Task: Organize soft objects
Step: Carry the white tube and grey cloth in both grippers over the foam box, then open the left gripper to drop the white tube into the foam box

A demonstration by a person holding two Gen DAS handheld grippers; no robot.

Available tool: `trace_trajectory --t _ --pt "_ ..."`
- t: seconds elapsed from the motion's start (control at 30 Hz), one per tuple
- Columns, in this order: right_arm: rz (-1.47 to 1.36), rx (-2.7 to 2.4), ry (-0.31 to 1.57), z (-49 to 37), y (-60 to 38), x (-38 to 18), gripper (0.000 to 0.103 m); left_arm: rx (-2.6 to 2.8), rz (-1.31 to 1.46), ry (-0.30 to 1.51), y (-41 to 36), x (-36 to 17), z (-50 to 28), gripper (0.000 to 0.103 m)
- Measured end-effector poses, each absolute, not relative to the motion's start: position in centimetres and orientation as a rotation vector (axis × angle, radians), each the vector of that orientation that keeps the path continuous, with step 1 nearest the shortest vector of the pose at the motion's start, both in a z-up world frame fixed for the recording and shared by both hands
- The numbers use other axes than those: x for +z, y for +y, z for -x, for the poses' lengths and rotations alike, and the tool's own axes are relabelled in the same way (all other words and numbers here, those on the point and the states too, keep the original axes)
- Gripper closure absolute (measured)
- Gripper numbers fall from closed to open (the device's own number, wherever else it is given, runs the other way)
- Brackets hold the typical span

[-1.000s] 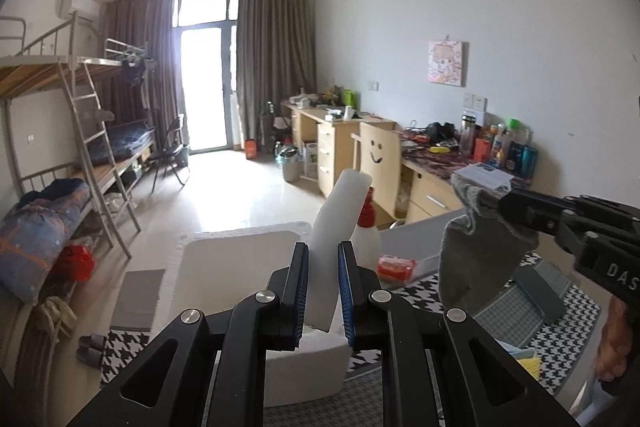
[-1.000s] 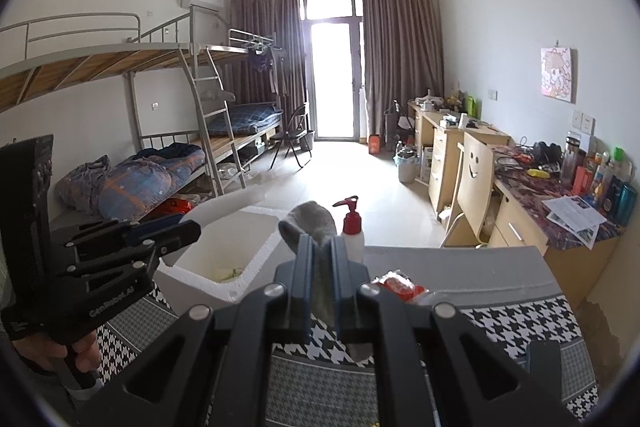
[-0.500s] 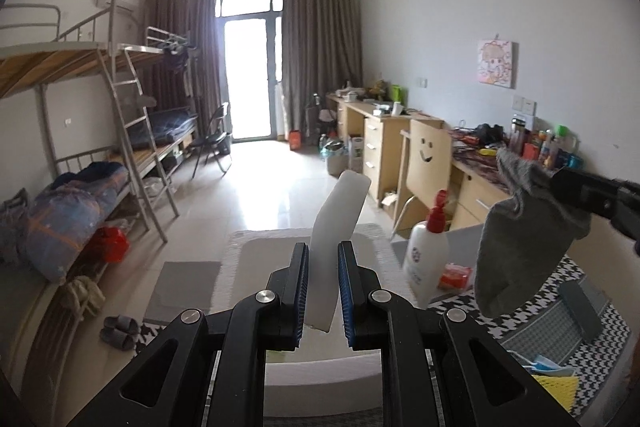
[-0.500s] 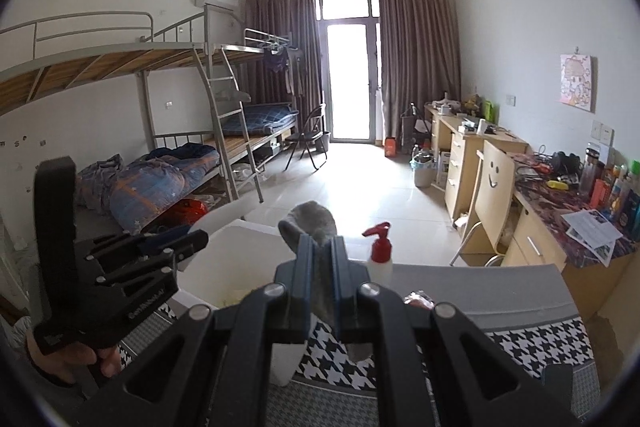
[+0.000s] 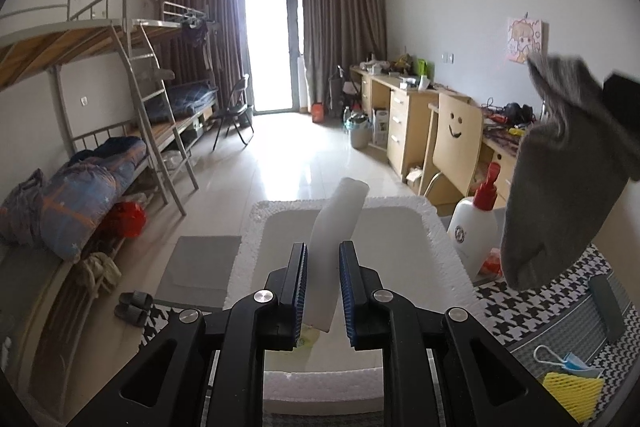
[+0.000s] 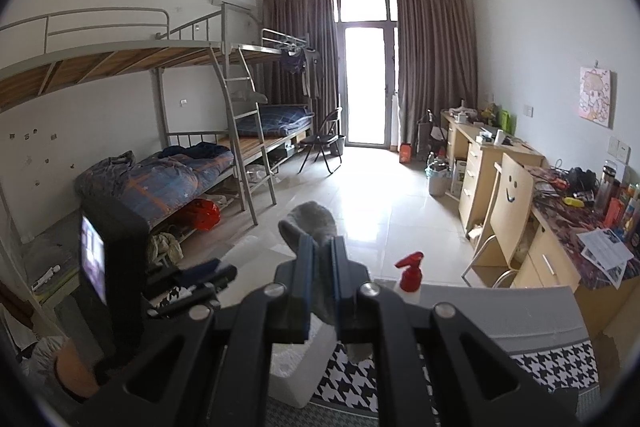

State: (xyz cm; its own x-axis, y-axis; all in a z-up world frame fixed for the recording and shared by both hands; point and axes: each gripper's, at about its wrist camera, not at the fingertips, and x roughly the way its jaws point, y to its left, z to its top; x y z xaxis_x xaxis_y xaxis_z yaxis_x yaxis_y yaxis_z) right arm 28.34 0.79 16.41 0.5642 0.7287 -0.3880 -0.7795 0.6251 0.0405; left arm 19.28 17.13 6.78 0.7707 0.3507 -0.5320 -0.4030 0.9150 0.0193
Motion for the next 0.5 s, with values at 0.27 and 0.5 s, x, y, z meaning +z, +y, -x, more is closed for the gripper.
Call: trace_trajectory --t 0.27,0.5 --pt "0.157 0.912 0.385 -28.4 2.6 16.6 0.092 0.397 0.094 0.585 17.9 5.8 -19.6 0.037" --pt "0.167 0.935 0.398 -28.6 4.1 16.2 0.092 0.449 0.113 0.536 19.1 6.6 -17.7 0.014"
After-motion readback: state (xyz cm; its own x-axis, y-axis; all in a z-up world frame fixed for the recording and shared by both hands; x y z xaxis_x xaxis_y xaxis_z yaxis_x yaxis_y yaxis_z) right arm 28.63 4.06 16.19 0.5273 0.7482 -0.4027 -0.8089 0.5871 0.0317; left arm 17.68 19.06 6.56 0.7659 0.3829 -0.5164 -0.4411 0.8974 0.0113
